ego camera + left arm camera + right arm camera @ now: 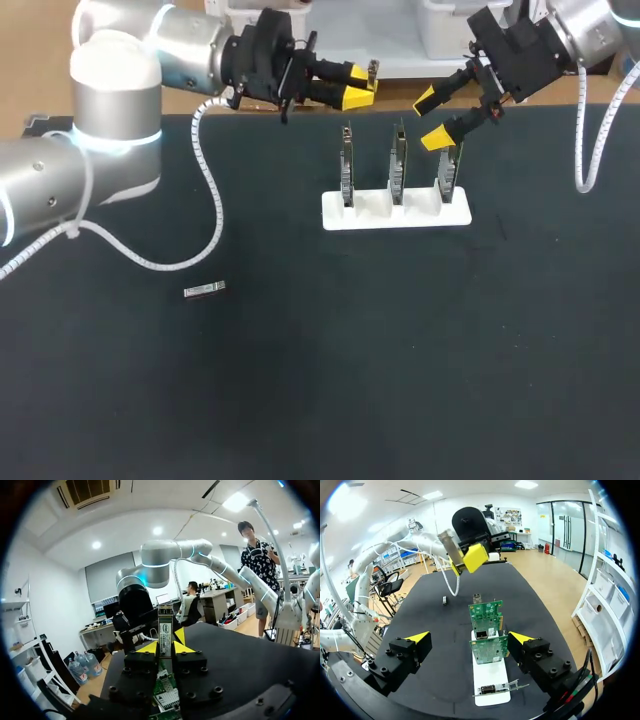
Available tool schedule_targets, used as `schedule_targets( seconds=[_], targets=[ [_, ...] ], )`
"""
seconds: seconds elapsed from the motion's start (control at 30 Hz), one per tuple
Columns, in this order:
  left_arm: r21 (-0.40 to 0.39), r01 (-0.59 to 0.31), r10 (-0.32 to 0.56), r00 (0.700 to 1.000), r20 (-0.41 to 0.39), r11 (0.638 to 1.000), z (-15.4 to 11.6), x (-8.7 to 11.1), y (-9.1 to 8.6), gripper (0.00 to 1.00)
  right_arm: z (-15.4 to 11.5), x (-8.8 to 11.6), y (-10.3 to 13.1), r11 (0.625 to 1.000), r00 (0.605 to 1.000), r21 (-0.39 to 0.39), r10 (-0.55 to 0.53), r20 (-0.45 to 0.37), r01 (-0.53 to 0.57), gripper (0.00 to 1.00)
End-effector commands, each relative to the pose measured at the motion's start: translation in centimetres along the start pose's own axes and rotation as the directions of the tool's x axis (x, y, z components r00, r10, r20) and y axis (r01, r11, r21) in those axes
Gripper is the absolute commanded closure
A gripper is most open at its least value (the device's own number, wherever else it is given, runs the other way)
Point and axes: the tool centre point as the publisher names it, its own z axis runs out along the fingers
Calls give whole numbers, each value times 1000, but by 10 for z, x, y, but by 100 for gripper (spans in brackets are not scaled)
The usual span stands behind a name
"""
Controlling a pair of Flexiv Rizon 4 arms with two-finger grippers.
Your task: Pick up the optical module with the left hand, and insert it into the network port with the right hand.
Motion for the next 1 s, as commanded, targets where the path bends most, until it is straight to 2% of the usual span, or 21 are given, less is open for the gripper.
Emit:
schedule_targets(
  seconds=[0.03, 0.43, 0.5, 0.57, 1.0],
  targets=[
    [12, -6, 6, 1000, 3, 1000, 1, 4, 7, 100, 0, 0, 1, 1000, 1000, 4, 1, -1, -1, 0],
    [37, 17, -15, 999, -35, 999, 12, -3, 8, 100, 0, 0, 1, 1000, 1000, 4, 1, -1, -1, 0],
    [42, 12, -11, 999, -37, 999, 13, -4, 8, 100, 0, 0, 1, 1000, 1000, 4, 1, -1, -1, 0],
    [31, -28, 29, 998, -52, 999, 14, -6, 8, 100, 0, 0, 1, 1000, 1000, 4, 1, -1, -1, 0],
    [31, -28, 29, 998, -52, 999, 14, -6, 8, 100, 0, 0, 1, 1000, 1000, 4, 1, -1, -1, 0]
  ],
)
